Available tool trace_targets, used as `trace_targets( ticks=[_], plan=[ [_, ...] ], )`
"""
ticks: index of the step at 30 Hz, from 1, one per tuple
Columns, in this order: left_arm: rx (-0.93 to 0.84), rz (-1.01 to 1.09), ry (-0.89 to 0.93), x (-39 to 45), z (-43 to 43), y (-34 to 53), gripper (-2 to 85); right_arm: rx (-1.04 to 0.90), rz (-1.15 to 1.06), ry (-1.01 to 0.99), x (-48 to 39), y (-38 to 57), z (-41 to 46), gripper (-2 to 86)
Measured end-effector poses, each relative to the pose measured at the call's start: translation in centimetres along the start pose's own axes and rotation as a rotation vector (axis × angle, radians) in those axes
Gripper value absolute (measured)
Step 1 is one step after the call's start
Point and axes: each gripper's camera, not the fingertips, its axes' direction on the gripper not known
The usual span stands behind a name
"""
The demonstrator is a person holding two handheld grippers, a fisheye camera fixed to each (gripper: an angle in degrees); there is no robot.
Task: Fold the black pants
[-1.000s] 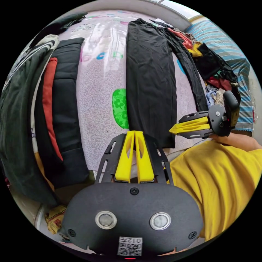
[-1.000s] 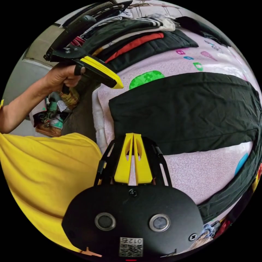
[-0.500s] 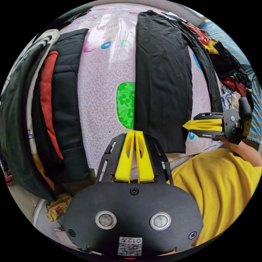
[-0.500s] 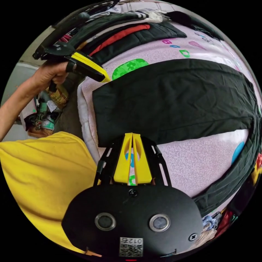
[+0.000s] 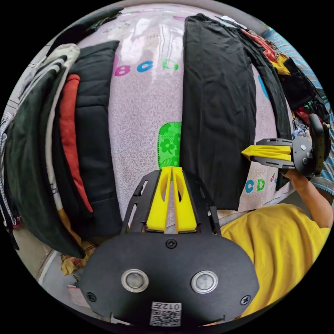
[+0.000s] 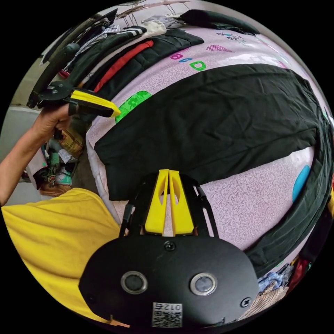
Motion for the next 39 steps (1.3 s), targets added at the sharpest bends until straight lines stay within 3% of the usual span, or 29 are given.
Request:
trace_targets(
  ticks=[6, 9, 11, 18, 23, 28, 33, 39],
  plan=[
    [0.204, 0.213, 0.165, 9.0, -3.8, -0.3, 0.4, 0.265, 0.194, -0.019, 2.9, 12.7, -6.3, 0.2],
    [0.247, 0.416, 0.191, 16.8, -4.3, -1.2, 0.4, 0.375, 0.39, 0.229, 4.2, 23.5, -9.0, 0.6],
    [0.248, 0.541, 0.202, 21.9, -4.0, -1.8, 0.4, 0.395, 0.662, 0.341, 6.4, 32.6, -9.6, 1.1],
    [0.078, 0.745, 0.375, 37.6, -1.3, -4.1, 0.5, 0.356, 1.001, 0.144, 10.9, 49.3, -7.2, 5.3],
    [0.007, 0.765, 0.357, 43.8, -0.5, -4.7, 0.5, 0.53, 1.159, -0.107, 12.7, 56.9, -6.1, 7.0],
    [-0.026, 0.708, 0.379, 47.7, 0.2, -5.7, 0.4, 0.646, 1.238, -0.268, 14.3, 62.0, -5.3, 7.3],
    [-0.053, 0.654, 0.389, 51.0, 1.1, -6.8, 0.4, 0.62, 1.225, -0.319, 16.1, 64.1, -5.0, 2.5],
    [-0.149, 0.542, 0.441, 54.7, 2.8, -8.2, 0.3, 0.702, 0.984, -0.287, 14.4, 65.3, -8.5, 0.6]
  ],
)
